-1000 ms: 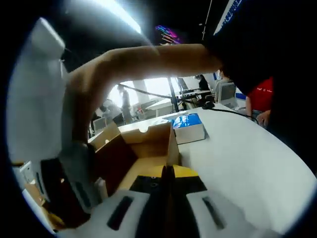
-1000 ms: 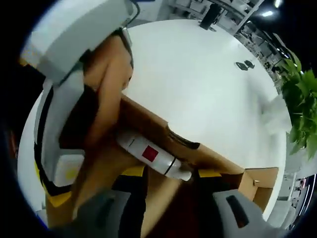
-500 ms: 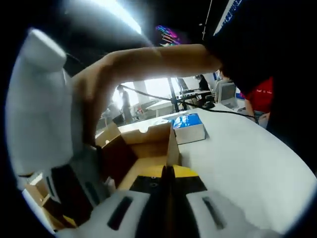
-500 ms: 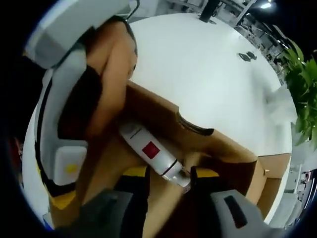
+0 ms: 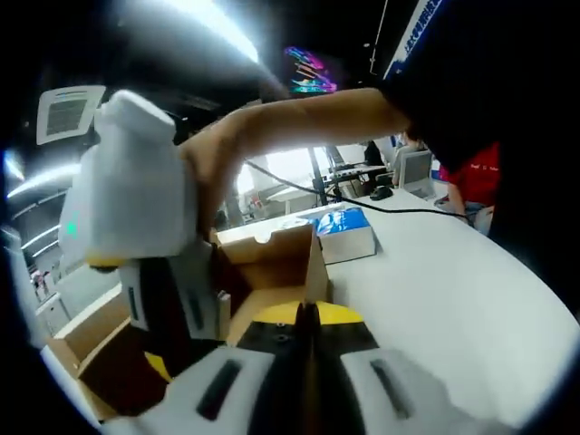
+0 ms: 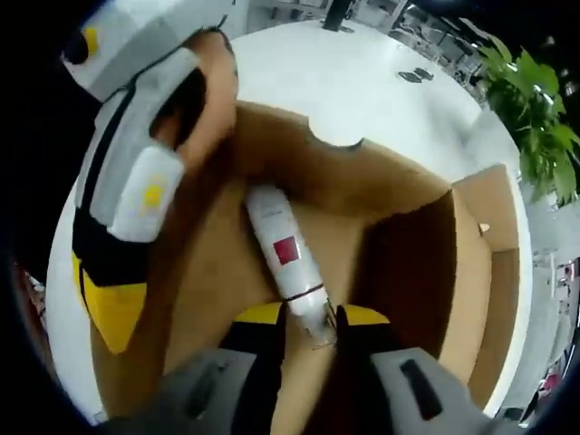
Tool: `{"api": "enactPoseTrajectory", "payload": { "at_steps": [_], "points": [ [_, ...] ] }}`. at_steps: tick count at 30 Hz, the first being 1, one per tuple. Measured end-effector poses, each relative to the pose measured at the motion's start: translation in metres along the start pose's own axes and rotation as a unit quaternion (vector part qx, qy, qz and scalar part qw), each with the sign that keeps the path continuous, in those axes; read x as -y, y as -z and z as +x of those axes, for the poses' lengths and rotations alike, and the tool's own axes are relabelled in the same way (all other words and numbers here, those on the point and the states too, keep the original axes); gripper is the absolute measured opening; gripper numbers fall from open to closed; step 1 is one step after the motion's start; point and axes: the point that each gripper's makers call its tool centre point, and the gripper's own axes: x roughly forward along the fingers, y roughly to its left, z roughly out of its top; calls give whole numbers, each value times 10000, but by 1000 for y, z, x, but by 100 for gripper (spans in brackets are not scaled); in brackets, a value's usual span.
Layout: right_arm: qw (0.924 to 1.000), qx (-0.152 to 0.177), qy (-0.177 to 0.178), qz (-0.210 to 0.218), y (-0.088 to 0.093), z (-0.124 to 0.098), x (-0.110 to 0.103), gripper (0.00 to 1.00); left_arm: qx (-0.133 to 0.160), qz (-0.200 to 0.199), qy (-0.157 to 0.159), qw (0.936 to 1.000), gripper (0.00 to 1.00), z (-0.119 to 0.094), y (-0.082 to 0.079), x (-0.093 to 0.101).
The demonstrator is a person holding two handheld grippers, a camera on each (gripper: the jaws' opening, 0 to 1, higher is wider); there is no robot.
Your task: Operate the shoe box by opening the lid, removing the specified soft item, and placing it in the target area until the item is outside and the box remains undamaged.
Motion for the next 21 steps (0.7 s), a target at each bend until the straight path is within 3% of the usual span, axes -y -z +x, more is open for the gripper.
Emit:
{"api": "enactPoseTrajectory", "payload": {
  "at_steps": [3, 9, 15, 21],
  "points": [
    [10000, -11, 30, 73, 10, -3, -3, 19, 2, 2, 0, 10000, 4, 0, 0, 0],
    [9944, 122, 232, 1023, 39, -13, -11, 19, 11, 11, -3, 10000, 4, 0, -1, 0],
    [9797, 80, 556, 1924, 76, -26, -17, 19, 13, 6, 2, 10000, 4, 0, -1, 1],
    [9739, 123, 652, 2172, 94, -36, -29, 19, 18, 1, 1, 10000, 4, 0, 0, 0]
  ]
}}
